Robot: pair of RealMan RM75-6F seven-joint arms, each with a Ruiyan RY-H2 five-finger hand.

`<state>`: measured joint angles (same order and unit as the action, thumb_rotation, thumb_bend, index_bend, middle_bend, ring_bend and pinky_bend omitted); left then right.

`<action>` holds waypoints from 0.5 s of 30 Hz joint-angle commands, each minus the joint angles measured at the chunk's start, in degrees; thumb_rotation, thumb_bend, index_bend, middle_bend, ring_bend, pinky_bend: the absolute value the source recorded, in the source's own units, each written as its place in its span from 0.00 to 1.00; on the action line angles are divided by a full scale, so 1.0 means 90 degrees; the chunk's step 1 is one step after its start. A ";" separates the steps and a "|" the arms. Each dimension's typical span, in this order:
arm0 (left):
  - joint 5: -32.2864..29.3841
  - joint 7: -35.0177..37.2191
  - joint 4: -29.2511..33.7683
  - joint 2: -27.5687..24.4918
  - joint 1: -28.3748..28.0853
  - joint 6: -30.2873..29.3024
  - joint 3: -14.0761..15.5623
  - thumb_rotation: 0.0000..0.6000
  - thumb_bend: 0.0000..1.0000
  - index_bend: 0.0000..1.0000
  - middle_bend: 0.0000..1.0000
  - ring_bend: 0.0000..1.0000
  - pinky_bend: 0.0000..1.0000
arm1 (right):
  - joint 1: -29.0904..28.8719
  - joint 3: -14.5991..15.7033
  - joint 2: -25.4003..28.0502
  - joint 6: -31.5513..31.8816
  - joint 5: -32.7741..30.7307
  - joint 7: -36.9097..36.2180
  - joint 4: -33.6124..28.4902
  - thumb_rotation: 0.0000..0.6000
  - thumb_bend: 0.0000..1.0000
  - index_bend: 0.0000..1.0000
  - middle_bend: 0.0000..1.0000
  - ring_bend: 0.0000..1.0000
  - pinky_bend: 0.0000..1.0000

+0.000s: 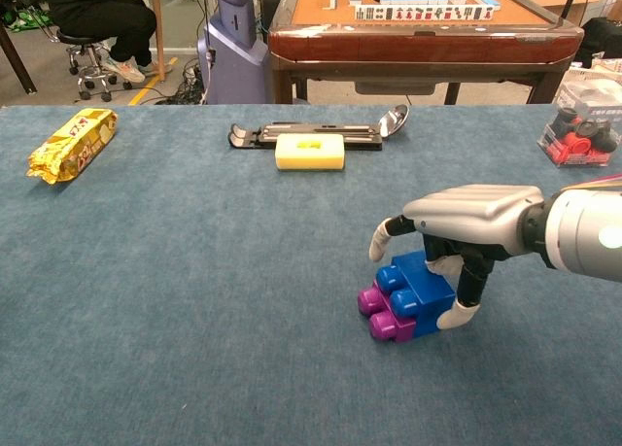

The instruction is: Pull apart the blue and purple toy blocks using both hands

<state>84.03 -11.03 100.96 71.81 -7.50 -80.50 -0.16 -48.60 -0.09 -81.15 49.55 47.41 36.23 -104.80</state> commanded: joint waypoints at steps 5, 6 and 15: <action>-0.0002 -0.0004 0.0005 0.0006 -0.0005 0.0003 -0.0008 1.00 0.02 0.26 0.49 0.46 0.74 | -0.0080 0.0072 0.0063 0.0038 -0.0106 0.0018 -0.0051 1.00 0.10 0.29 1.00 0.97 0.98; -0.0002 -0.0005 0.0007 0.0009 -0.0007 0.0005 -0.0011 1.00 0.02 0.26 0.49 0.46 0.74 | -0.0094 0.0086 0.0073 0.0044 -0.0123 0.0021 -0.0059 1.00 0.10 0.29 1.00 0.97 0.98; 0.0001 -0.0027 0.0012 0.0028 -0.0012 0.0015 -0.0007 1.00 0.02 0.26 0.49 0.46 0.74 | -0.0162 0.0148 0.0060 0.0105 -0.0164 -0.0016 -0.0044 1.00 0.20 0.38 1.00 0.97 0.98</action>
<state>84.04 -11.27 101.06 72.06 -7.61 -80.37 -0.22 -50.03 1.22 -80.58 50.47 45.91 36.14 -105.23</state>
